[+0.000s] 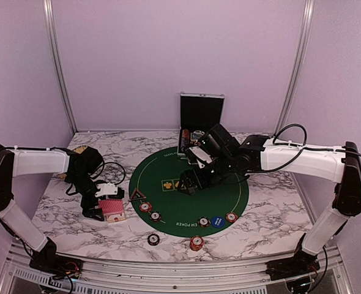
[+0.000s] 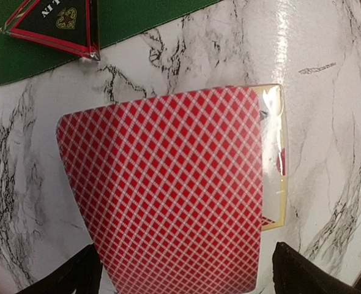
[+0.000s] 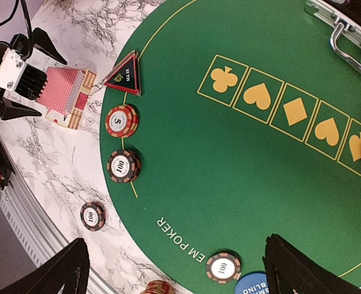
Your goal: Distribute texas hold em gaming equipment
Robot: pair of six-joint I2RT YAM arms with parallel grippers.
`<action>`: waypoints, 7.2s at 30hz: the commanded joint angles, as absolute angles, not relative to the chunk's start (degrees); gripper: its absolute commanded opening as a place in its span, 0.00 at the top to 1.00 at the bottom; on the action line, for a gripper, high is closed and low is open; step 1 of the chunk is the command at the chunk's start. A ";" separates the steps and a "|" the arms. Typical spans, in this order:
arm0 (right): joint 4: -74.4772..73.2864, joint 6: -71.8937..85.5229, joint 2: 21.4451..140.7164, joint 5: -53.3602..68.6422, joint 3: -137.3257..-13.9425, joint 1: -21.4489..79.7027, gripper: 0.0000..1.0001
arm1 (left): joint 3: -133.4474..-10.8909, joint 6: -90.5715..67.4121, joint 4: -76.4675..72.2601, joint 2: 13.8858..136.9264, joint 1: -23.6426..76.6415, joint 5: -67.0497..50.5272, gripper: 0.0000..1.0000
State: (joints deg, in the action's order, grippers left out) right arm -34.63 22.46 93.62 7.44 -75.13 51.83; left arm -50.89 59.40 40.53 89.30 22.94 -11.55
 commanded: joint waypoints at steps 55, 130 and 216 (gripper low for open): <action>-31.46 24.08 89.65 8.61 -71.87 51.42 0.11 | -45.95 56.51 32.92 90.27 24.51 -5.87 0.36; 38.25 63.70 116.17 43.21 -70.60 50.78 0.12 | -65.83 44.47 43.82 83.97 32.01 -15.58 0.98; 49.52 72.95 116.48 44.70 -71.54 50.21 1.00 | -57.49 36.27 23.62 66.63 37.70 -13.59 0.01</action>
